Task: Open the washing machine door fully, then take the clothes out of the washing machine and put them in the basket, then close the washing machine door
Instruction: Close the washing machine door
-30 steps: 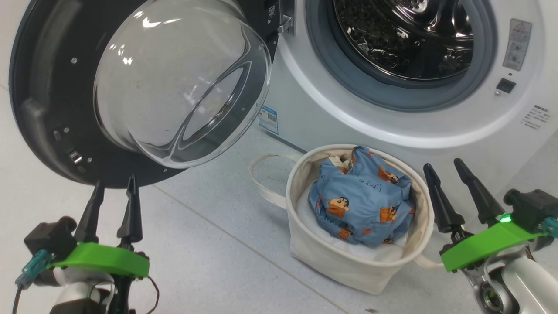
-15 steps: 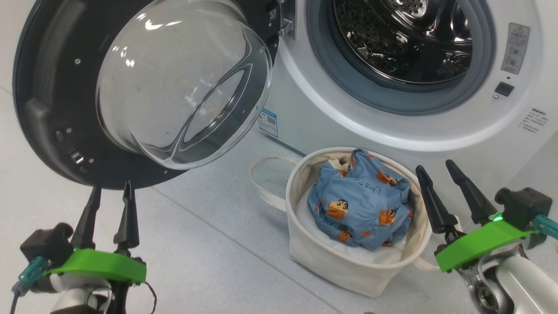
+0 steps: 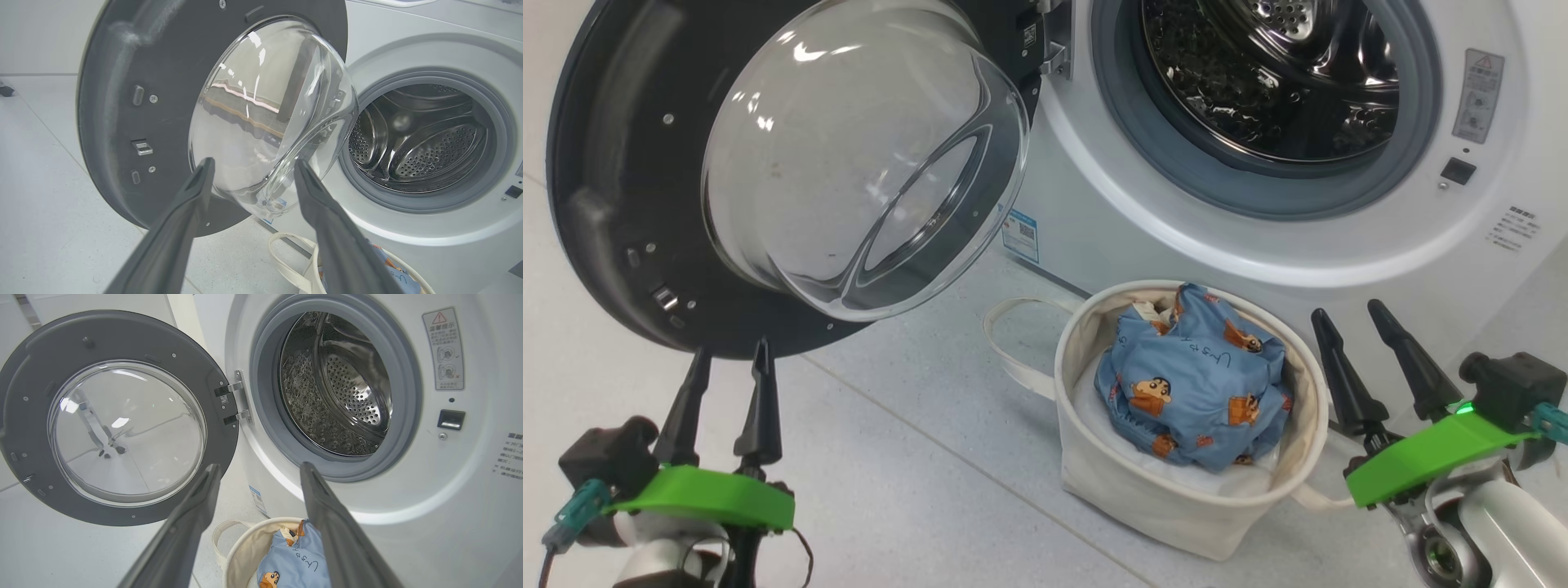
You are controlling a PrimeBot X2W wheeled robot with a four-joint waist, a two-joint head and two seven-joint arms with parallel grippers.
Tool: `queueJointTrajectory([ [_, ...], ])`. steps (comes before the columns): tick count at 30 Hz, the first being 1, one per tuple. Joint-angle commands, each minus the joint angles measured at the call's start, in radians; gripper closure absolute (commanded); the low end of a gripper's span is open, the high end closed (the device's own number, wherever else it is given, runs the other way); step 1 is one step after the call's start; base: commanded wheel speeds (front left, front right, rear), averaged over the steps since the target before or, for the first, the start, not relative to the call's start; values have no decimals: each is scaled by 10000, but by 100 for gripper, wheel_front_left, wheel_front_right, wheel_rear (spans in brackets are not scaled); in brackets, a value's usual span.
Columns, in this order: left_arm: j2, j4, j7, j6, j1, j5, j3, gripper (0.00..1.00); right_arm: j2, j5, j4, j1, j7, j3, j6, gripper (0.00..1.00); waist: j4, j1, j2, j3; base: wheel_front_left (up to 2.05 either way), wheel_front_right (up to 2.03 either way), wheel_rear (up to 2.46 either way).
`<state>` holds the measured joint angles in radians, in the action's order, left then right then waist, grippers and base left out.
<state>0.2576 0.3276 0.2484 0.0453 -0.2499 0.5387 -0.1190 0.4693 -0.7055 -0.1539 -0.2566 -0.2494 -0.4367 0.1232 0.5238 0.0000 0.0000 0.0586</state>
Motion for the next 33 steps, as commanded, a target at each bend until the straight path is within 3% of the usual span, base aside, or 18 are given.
queueJointTrajectory([
  [1, 433, -389, 19, 34, -561, -23, 330, 0, 110, 32, 310, 42, -120, 29, 75, 0, 0, 0, 0, 9, 0, 0, 0],
  [2, 481, -488, 6, 47, -621, -30, 329, 1, 109, 42, 327, 61, -120, 57, 75, 0, -1, 0, 0, 18, 0, 0, 0],
  [3, 500, -645, -1, 57, -719, 53, 400, 13, 115, 52, 349, 78, -121, 94, 75, 0, 1, 0, 0, 40, 0, 0, 0],
  [4, 534, -839, -4, 57, -830, 136, 491, 50, 125, 61, 364, 100, -121, 126, 75, 0, 3, 0, 0, 49, 0, 0, 0],
  [5, 578, -1051, -36, 57, -942, 225, 583, 100, 137, 74, 376, 124, -121, 151, 75, 0, 5, 0, 0, 62, 0, 0, 0],
  [11, 1055, -2428, -712, -60, -1668, 785, 1174, 100, 188, 122, 502, 196, -122, 320, 75, 0, -73, 0, 0, 195, 0, 0, 0],
  [17, 1276, -2826, -1604, -443, -2316, 1810, 1993, 100, 245, 149, 543, 252, -85, 377, 75, 0, -292, 0, 0, 228, 0, 0, 0],
  [33, 1735, -220, -3082, -1129, -3993, 4458, 4044, 100, 559, 242, 958, 213, 422, 473, 75, 0, -848, 0, 0, 457, 0, 0, 0],
])
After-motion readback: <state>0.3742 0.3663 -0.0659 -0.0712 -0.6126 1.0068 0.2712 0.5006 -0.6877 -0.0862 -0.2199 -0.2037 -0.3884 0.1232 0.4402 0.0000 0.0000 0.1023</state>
